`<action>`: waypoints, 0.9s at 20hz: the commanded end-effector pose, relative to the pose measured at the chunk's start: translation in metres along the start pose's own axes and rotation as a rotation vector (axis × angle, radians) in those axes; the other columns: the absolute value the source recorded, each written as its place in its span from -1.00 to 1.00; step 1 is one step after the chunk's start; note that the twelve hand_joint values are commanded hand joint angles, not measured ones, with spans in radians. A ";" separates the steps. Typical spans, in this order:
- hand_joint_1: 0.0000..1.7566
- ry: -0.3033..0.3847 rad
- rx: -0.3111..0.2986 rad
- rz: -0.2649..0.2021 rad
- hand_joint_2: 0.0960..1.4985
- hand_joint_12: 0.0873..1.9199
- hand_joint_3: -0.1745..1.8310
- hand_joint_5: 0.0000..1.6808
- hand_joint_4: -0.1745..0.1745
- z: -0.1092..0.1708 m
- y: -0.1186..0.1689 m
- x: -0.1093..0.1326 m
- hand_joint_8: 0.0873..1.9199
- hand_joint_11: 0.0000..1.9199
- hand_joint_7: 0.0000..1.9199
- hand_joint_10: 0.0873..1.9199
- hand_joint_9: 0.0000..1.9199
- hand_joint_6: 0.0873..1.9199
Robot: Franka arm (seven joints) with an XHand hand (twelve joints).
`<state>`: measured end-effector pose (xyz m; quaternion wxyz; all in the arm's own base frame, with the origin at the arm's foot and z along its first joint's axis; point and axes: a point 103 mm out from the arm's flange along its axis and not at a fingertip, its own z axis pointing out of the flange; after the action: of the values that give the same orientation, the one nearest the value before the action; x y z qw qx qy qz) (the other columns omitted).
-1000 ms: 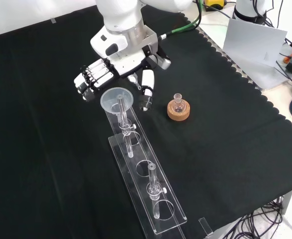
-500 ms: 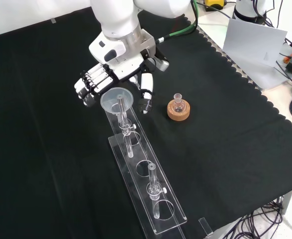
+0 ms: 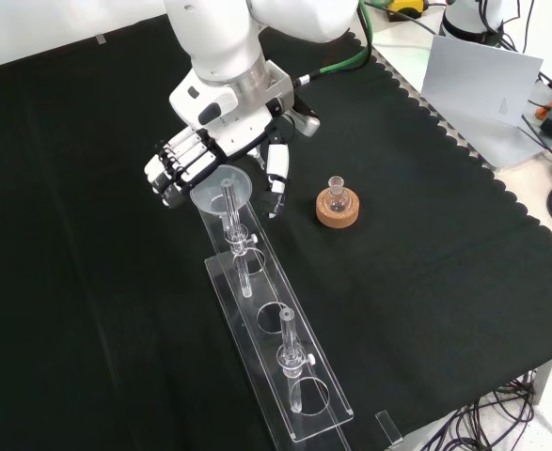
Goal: Pick up the funnel from the transparent funnel stand.
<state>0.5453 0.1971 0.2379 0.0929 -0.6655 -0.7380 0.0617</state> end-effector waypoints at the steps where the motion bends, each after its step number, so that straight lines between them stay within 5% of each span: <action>1: -0.41 -0.007 0.017 -0.001 -0.06 -1.00 -0.72 -1.00 0.08 0.004 -0.002 -0.003 -1.00 -1.00 -0.96 -1.00 -1.00 -1.00; 9: -0.47 -0.005 -0.005 -0.002 -0.07 -1.00 -0.71 -1.00 -0.05 0.005 -0.003 -0.006 -0.99 -0.95 -0.78 -1.00 -0.94 -1.00; 14: -0.47 -0.001 0.020 -0.006 -0.08 -0.30 -0.71 -0.95 -0.08 0.006 -0.001 -0.010 -0.81 -1.00 -0.77 -0.80 -0.94 -1.00; 18: -0.45 -0.003 0.020 -0.009 -0.08 -0.18 -0.71 -0.94 -0.09 0.007 -0.002 -0.012 -0.73 -1.00 -0.79 -0.62 -1.00 -1.00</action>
<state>0.5441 0.1879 0.2324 0.0973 -0.6625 -0.7395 0.0693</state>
